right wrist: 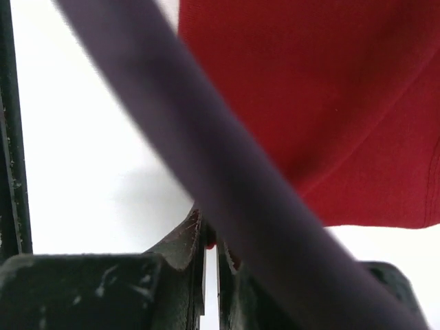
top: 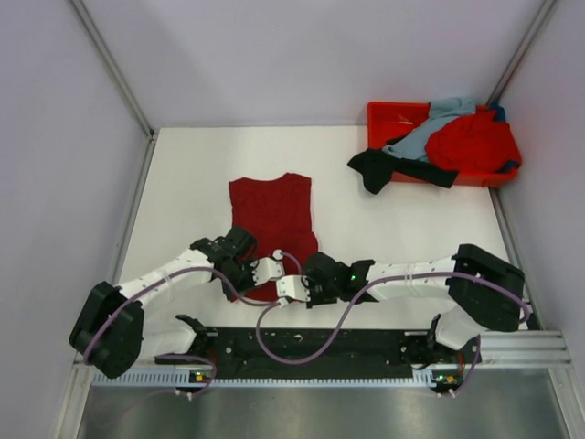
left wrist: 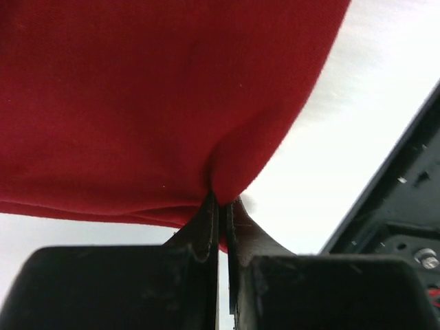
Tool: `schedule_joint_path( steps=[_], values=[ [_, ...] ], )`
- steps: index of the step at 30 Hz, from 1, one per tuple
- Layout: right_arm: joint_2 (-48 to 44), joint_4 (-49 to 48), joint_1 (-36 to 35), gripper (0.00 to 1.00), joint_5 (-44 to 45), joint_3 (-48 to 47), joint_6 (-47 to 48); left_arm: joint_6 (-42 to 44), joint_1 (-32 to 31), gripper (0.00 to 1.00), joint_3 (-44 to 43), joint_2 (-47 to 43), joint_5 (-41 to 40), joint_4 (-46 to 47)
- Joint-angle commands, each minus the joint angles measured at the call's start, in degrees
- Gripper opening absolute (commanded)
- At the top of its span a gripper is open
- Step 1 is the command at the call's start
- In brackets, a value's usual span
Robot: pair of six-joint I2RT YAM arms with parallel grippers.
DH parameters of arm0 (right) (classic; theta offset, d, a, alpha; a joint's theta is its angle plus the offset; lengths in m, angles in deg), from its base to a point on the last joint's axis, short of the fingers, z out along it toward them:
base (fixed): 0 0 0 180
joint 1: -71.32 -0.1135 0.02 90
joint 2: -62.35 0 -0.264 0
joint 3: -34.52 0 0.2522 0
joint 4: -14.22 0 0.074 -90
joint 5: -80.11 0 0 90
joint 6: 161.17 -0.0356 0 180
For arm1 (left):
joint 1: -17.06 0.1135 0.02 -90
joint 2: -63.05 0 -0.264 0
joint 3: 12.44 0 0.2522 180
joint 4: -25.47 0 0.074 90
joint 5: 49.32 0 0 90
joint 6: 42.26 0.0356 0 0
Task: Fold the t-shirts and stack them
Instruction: Grab one side of the 2/3 rectangular tshirt with both arms, then fold the long partially folded tshirt into a neat square
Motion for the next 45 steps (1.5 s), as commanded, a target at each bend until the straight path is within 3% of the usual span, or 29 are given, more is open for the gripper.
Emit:
schedule_joint_path(
  steps=[1,10,16,20,25,34,39,45],
  values=[
    [-2.4,5.9,0.2,0.00,-0.1,-2.3,-2.7,-0.4,-0.7,0.00,-3.8,-3.7,2.1,-12.7],
    [-18.1,18.2,-3.4,0.00,-10.2,-9.8,-6.9,0.9,-0.7,0.00,-15.8,-10.3,2.4,-35.1],
    [-24.1,19.6,-3.3,0.00,-16.2,-13.9,-8.7,0.0,-0.6,0.00,-29.2,-14.1,1.6,-45.2],
    [-23.0,18.0,-0.3,0.00,-17.2,-16.2,-9.6,-4.0,-0.5,0.00,-32.8,-14.0,-8.5,-40.9],
    [-19.5,11.2,10.9,0.00,-20.1,-18.0,-15.1,-6.0,0.2,0.00,-37.8,-9.7,-16.9,-33.1],
    [-6.5,-1.6,27.9,0.00,-31.4,-18.6,-28.0,-1.7,14.6,0.00,-48.9,9.2,-8.4,-24.7],
    [1.0,-7.2,35.4,0.00,-31.2,-18.4,-36.9,-1.2,15.8,0.00,-54.5,21.1,-6.8,-21.1],
    [8.9,-9.3,38.4,0.00,-28.5,-18.6,-40.4,-2.6,16.2,0.00,-60.9,34.4,-12.0,-13.6]
  ],
)
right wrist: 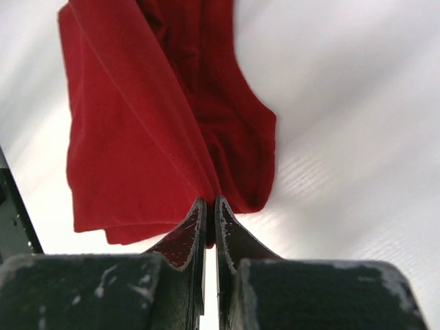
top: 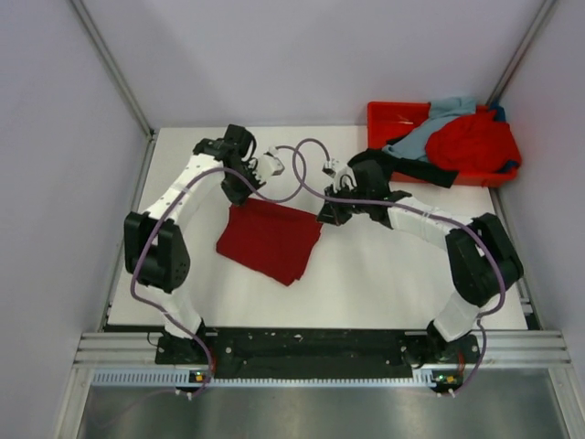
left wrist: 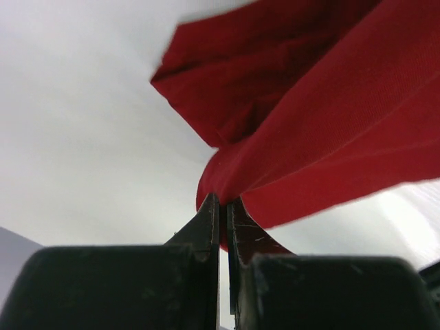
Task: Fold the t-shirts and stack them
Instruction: Fold the long partially folded tshirt into a neat square
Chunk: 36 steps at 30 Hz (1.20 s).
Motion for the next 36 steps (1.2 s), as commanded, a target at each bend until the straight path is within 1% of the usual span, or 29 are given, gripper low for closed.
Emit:
schedule_joint_path(
  steps=[1,2,4,5,6,7,8,10,11,12,13,14,15,16,18,20,22,23,24,26,28,29,31,33,34,36],
  values=[
    [4.3,-5.0,1.7,0.00,1.7,-2.0,-4.4,-0.6,1.3,0.00,-6.7,7.4,-4.7,6.5],
    [5.5,-5.8,2.0,0.00,2.0,-2.3,-5.1,-1.2,1.4,0.00,-8.0,9.5,-4.7,6.6],
    [7.8,-6.5,2.7,0.00,2.8,-3.6,-6.3,-2.0,1.6,0.00,-10.4,13.1,-8.0,7.5],
    [9.2,-6.4,3.1,0.00,4.2,-4.2,-6.8,-2.3,1.7,0.05,-11.4,14.7,-8.7,8.0],
    [10.4,-6.5,3.6,0.00,5.2,-4.6,-7.1,-2.8,1.6,0.13,-12.5,16.0,-9.2,8.5],
    [11.4,-6.7,4.0,0.00,6.3,-5.1,-7.6,-3.3,1.6,0.24,-13.3,17.3,-9.9,9.6],
    [12.4,-6.7,4.5,0.00,7.5,-5.8,-7.8,-3.7,1.6,0.29,-14.1,18.5,-11.2,10.7],
    [15.1,-6.7,4.9,0.07,9.0,-8.0,-7.9,-4.7,1.7,0.38,-15.5,20.6,-15.3,14.1],
    [16.7,-6.1,5.0,0.13,9.8,-9.9,-7.7,-5.1,1.7,0.41,-16.4,21.4,-17.7,16.7],
    [18.0,-4.8,5.1,0.20,11.0,-12.1,-7.4,-5.2,2.1,0.46,-17.1,22.4,-20.2,19.3],
    [19.6,-3.2,5.3,0.24,13.0,-15.0,-7.3,-5.5,2.7,0.50,-18.4,23.4,-22.3,21.1],
    [20.7,0.0,5.6,0.26,14.7,-17.4,-7.5,-5.9,3.3,0.54,-21.2,24.8,-23.4,21.8],
    [21.0,1.9,6.0,0.27,16.4,-19.3,-8.1,-6.7,4.2,0.54,-23.7,26.1,-23.7,21.2],
    [20.5,2.7,6.4,0.32,17.6,-20.0,-8.8,-7.6,4.9,0.54,-26.4,27.0,-23.3,19.4],
    [18.7,3.7,6.5,0.39,19.8,-19.0,-9.1,-9.3,5.9,0.51,-27.9,26.0,-20.3,15.8],
    [15.7,5.8,6.1,0.47,21.2,-16.9,-10.0,-10.8,6.0,0.50,-23.5,21.7,-16.5,14.8],
    [11.6,6.1,4.4,0.47,22.2,-12.5,-10.4,-12.3,6.0,0.49,-16.4,15.7,-10.5,15.7],
    [8.7,4.5,3.0,0.47,23.0,-9.5,-10.5,-13.7,6.0,0.46,-12.2,12.3,-6.1,16.3],
    [6.5,2.7,1.0,0.46,22.6,-6.5,-10.6,-14.5,6.0,0.44,-7.9,9.2,-1.8,17.0],
    [4.1,-1.2,-3.0,0.39,18.6,-1.8,-12.0,-14.1,5.9,0.40,0.1,2.9,7.6,18.7],
    [3.9,-6.4,-4.6,0.27,13.6,1.2,-15.9,-14.5,5.7,0.38,6.9,-0.6,13.3,20.7],
    [4.4,-8.8,-4.7,0.22,12.4,2.0,-20.4,-14.5,5.6,0.37,10.0,-1.5,14.5,20.9],
    [7.2,-10.6,-4.6,0.21,12.1,1.6,-22.8,-14.6,5.6,0.37,12.9,-0.7,13.6,20.9],
    [11.2,-7.8,-4.2,0.20,14.5,-1.8,-22.7,-15.6,5.6,0.35,13.3,2.1,8.9,20.1],
    [14.1,-5.7,-3.7,0.19,15.3,-4.2,-22.7,-15.7,5.6,0.33,13.1,3.7,6.5,19.1],
    [17.7,-3.4,-1.9,0.17,16.7,-8.3,-22.8,-15.8,5.6,0.32,13.7,6.1,4.3,19.1]
  ],
)
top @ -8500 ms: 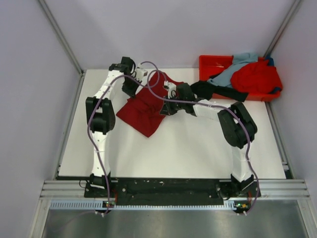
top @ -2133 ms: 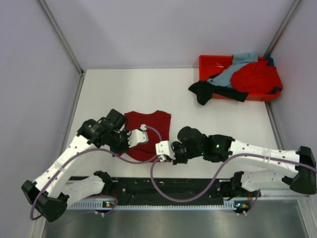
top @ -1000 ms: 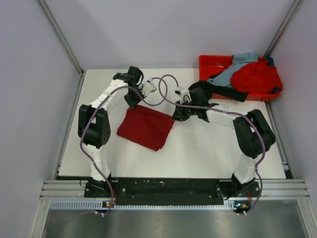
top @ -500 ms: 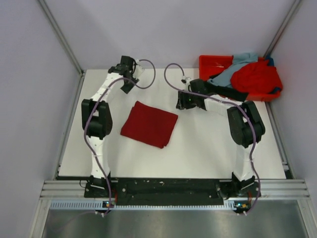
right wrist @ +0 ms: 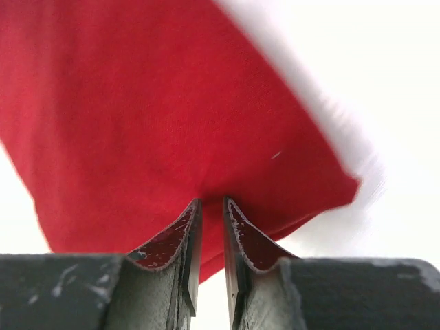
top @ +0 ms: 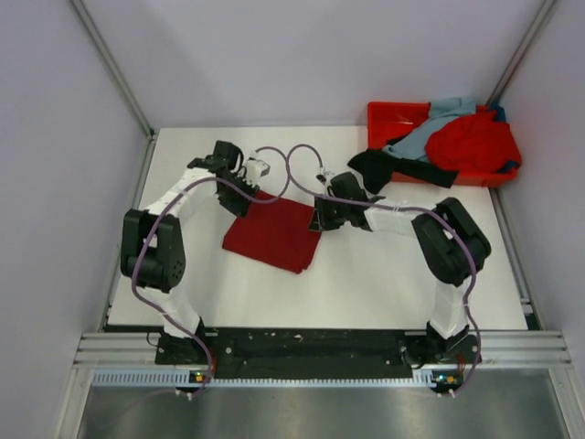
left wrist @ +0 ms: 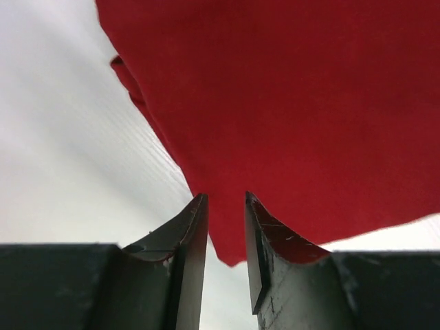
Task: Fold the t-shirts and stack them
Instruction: Fold the long partially folded tshirt into a neat square, then smooth out wrinkles on the folded tshirt
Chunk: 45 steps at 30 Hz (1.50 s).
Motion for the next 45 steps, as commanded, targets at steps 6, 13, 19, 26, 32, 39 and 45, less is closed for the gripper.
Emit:
schedule_joint_path(
  steps=[6,13,19,26,32,39,45],
  values=[
    [13.9,7.5,7.0,0.17,5.2,-18.4,-0.7,-1.8,0.5,0.32,3.5,8.2,-5.8,3.7],
    [13.2,14.6,7.8,0.24,4.6,-24.4,5.7,-0.2,1.1,0.36,2.6,4.4,-5.8,1.1],
    [-3.5,15.0,5.5,0.41,6.2,-13.1,10.0,2.8,1.5,0.48,-1.7,-1.7,2.2,-7.0],
    [-9.9,9.7,1.8,0.41,3.1,-4.4,4.9,-3.0,2.1,0.42,-11.3,4.4,5.5,-4.3],
    [-5.2,-5.2,1.5,0.11,-8.7,-1.4,-2.3,-8.7,2.1,0.35,-13.6,11.0,10.3,2.1],
    [0.6,-5.8,1.5,0.06,-8.1,2.2,-5.2,-11.5,2.7,0.33,-24.1,25.8,0.5,1.6],
    [2.6,-0.7,1.7,0.06,-4.4,1.8,-3.8,-12.3,3.7,0.32,-26.3,28.5,-2.0,2.2]
  ],
)
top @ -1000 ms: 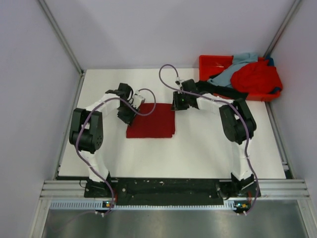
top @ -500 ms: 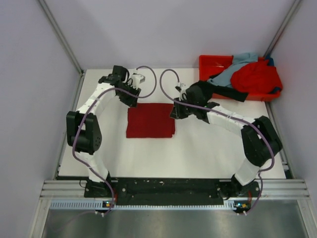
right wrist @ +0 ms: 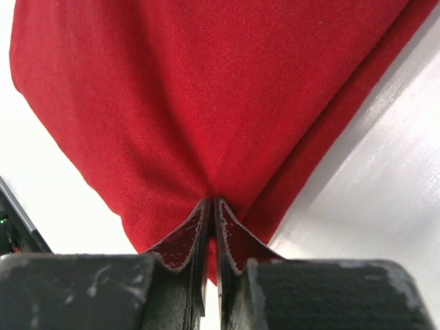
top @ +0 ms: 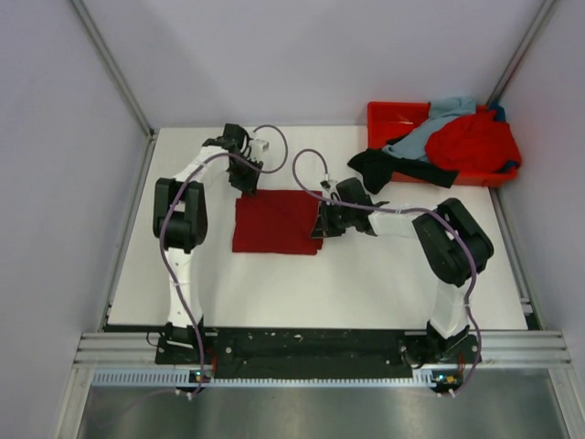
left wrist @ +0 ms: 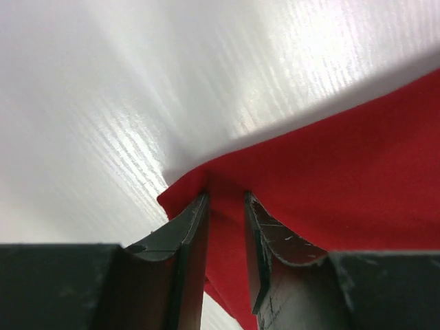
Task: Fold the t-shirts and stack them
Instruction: Smooth out wrinkles on the folded tshirt, then put the neatly folded tshirt into the corner of the board with the left arm
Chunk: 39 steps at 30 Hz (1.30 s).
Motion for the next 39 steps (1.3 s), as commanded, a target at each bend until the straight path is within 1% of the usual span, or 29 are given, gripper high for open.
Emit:
schedule_joint_path(
  steps=[1,5,8,9,11,12,13,15,16,17,19,21,24,27,30,31,32,33,34,37,39],
  values=[
    [-0.1,2.4,0.2,0.06,2.8,-1.0,0.9,-0.9,1.1,0.33,-0.9,0.1,-3.8,1.2],
    [-2.4,5.9,0.0,0.09,3.4,-2.8,1.9,-0.7,1.3,0.39,-0.5,-4.0,-3.8,0.4],
    [-6.7,6.6,-0.3,0.14,3.4,-3.3,2.3,-3.4,2.4,0.47,4.1,-11.6,-2.1,1.5],
    [-8.2,7.6,-0.4,0.16,3.7,-3.8,2.5,-5.2,2.8,0.51,7.0,-15.0,-1.8,3.5],
    [-11.2,9.1,-0.4,0.22,5.2,-4.2,3.0,-8.5,4.0,0.59,16.0,-22.3,-0.6,9.4],
    [-12.5,9.6,-0.4,0.25,5.8,-4.2,3.3,-10.0,4.2,0.60,21.2,-25.9,-0.9,12.6],
    [-13.8,10.1,-0.4,0.28,6.2,-4.3,3.6,-11.0,4.2,0.63,25.9,-28.5,-1.3,15.8],
    [-15.2,11.5,-0.4,0.35,7.0,-5.0,4.3,-12.9,4.2,0.65,32.6,-32.0,-1.8,20.0],
    [-15.6,12.4,-0.3,0.37,7.5,-5.4,4.5,-12.9,4.2,0.65,34.5,-32.5,-1.8,20.6],
    [-16.1,13.3,-0.3,0.40,8.0,-5.7,5.0,-14.9,4.2,0.65,35.7,-32.2,-1.7,20.0],
    [-17.0,14.3,0.2,0.45,8.8,-5.7,5.2,-15.9,4.3,0.65,35.7,-29.8,-1.7,17.0],
    [-18.4,14.4,1.0,0.52,9.8,-4.6,5.0,-16.5,4.8,0.65,35.4,-27.1,0.1,16.0],
    [-21.0,14.4,2.1,0.54,10.9,-2.8,5.0,-17.4,4.9,0.64,34.3,-22.8,2.3,15.5],
    [-23.5,14.7,2.5,0.55,11.5,-0.8,5.6,-17.7,5.1,0.58,32.6,-19.4,3.1,15.4],
    [-25.2,15.1,3.2,0.55,12.3,0.8,6.2,-18.3,5.0,0.45,30.6,-16.7,7.6,14.9],
    [-25.7,15.2,3.6,0.55,12.6,1.1,6.2,-18.6,4.9,0.36,30.0,-15.9,8.7,14.6],
    [-26.2,15.2,3.9,0.55,12.7,1.5,6.3,-18.7,4.9,0.25,29.2,-14.9,10.2,14.3],
    [-26.6,15.2,4.0,0.55,12.7,1.8,6.4,-18.8,5.0,0.11,28.5,-14.6,10.7,13.8],
    [-27.1,15.2,4.3,0.55,12.9,2.2,6.6,-18.4,5.1,0.00,28.4,-14.6,12.0,13.8],
    [-28.1,15.6,4.9,0.55,13.9,2.3,7.3,-17.3,5.4,0.00,26.5,-14.5,14.0,12.6],
    [-28.6,15.9,5.3,0.55,14.2,2.3,7.9,-15.4,6.3,0.00,23.7,-14.0,13.1,10.8]
  ],
)
